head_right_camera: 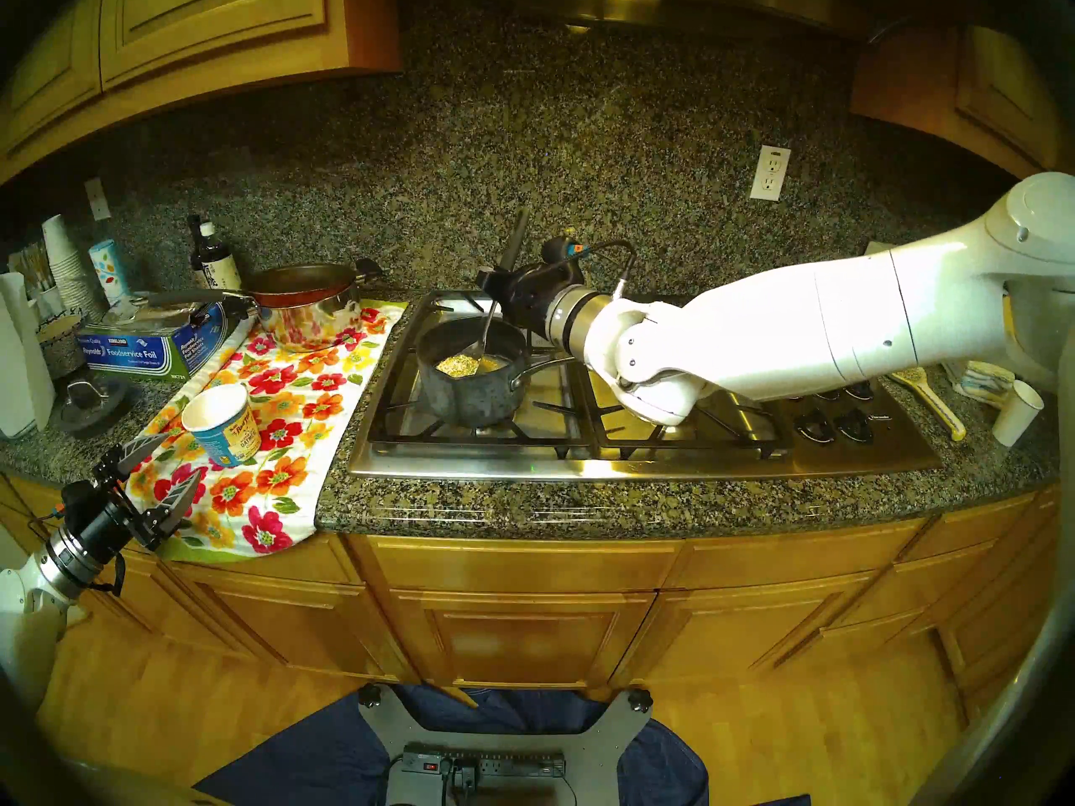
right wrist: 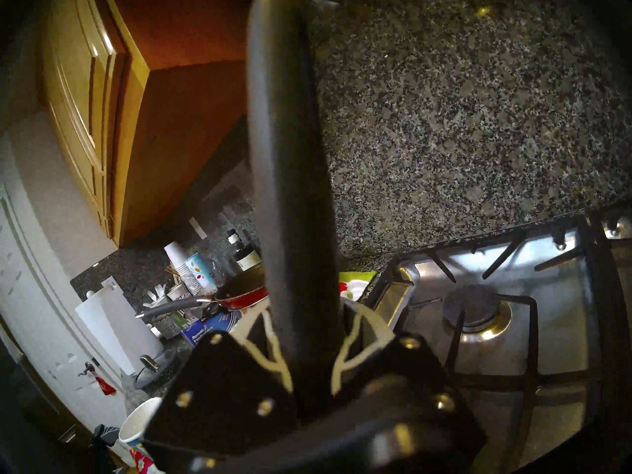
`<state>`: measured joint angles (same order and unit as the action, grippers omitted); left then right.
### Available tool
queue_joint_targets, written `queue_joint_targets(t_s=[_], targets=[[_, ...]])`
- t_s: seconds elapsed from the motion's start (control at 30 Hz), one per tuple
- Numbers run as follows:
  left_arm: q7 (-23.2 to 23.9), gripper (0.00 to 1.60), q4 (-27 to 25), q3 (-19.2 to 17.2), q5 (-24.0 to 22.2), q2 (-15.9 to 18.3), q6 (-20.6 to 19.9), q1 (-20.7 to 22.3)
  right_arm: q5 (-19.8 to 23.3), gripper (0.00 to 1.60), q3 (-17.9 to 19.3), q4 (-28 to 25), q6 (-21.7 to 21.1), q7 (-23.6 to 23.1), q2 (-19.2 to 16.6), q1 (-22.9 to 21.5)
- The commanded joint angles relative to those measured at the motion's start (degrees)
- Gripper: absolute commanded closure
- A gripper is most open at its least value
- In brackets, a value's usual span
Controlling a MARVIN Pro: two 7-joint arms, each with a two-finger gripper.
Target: Pour oats into pot and stir with a spoon
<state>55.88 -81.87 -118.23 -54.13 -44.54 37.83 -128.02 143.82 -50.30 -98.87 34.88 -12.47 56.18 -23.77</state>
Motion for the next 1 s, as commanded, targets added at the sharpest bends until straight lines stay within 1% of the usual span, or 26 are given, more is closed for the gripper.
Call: queue_joint_targets(t_s=[0.0,0.13,0.2,0.3,0.37,0.43,0.47,0.5,0.53,0.6,0.67,0.73,0.77,0.8,0.83,0.97], targets=[[0.0,0.00,-0.8,-1.2,-0.8,0.3,0.2,0.5,-0.7,1.60,3.0,5.7,-1.9,-1.5,3.5,-1.9],[0.1,0.00,-0.8,-1.2,-0.9,0.3,0.2,0.5,-1.1,1.60,3.3,8.0,-2.5,-2.2,5.0,-0.8],[0.1,0.00,-0.8,-1.2,-0.9,0.3,0.2,0.5,-1.9,1.60,3.2,8.3,-1.8,-2.4,5.5,-0.8],[0.1,0.00,-0.8,-1.2,-0.9,0.3,0.2,0.5,-3.8,1.60,2.4,8.4,-0.4,-2.5,6.3,-1.3],[0.1,0.00,-0.8,-1.2,-0.9,0.3,0.2,0.5,-5.8,1.60,1.1,8.1,0.5,-2.1,6.8,-2.1],[0.1,0.00,-0.8,-1.2,-0.9,0.3,0.2,0.5,-8.7,1.60,-0.3,6.8,1.8,-1.5,7.0,-3.7],[0.1,0.00,-0.8,-1.2,-0.9,0.3,0.2,0.5,-8.7,1.60,-0.3,6.8,1.8,-1.5,7.0,-3.7],[0.0,0.00,-0.8,-1.2,-0.9,0.3,0.2,0.5,-10.7,1.60,-1.5,6.1,2.6,-1.0,7.4,-4.7],[0.0,0.00,-0.8,-1.2,-0.8,0.3,0.2,0.5,-11.7,1.60,-2.1,5.6,3.0,-0.6,7.6,-5.2],[0.0,0.00,-0.8,-1.2,-0.8,0.3,0.2,0.5,-12.3,1.60,-2.3,5.3,3.3,-0.4,7.6,-5.6],[0.0,0.00,-0.8,-1.2,-0.8,0.3,0.2,0.5,-14.3,1.60,-3.3,4.0,4.0,0.6,8.0,-7.2],[0.0,0.00,-0.7,-1.2,-0.8,0.3,0.2,0.5,-14.8,1.60,-3.5,3.6,4.3,1.0,8.1,-7.6],[0.0,0.00,-0.7,-1.1,-0.8,0.3,0.2,0.5,-15.5,1.60,-2.5,3.6,4.5,1.2,7.6,-6.9],[0.0,0.00,-0.7,-1.1,-0.8,0.3,0.2,0.5,-15.5,1.60,-3.4,2.6,4.6,1.6,7.8,-8.3],[0.0,0.00,-0.7,-1.1,-0.7,0.3,0.2,0.5,-16.4,1.60,-2.6,1.9,4.8,2.1,7.2,-8.3],[0.0,0.00,-0.7,-1.1,-0.7,0.3,0.2,0.5,-17.5,1.60,-2.7,0.3,5.0,3.1,6.4,-9.6]])
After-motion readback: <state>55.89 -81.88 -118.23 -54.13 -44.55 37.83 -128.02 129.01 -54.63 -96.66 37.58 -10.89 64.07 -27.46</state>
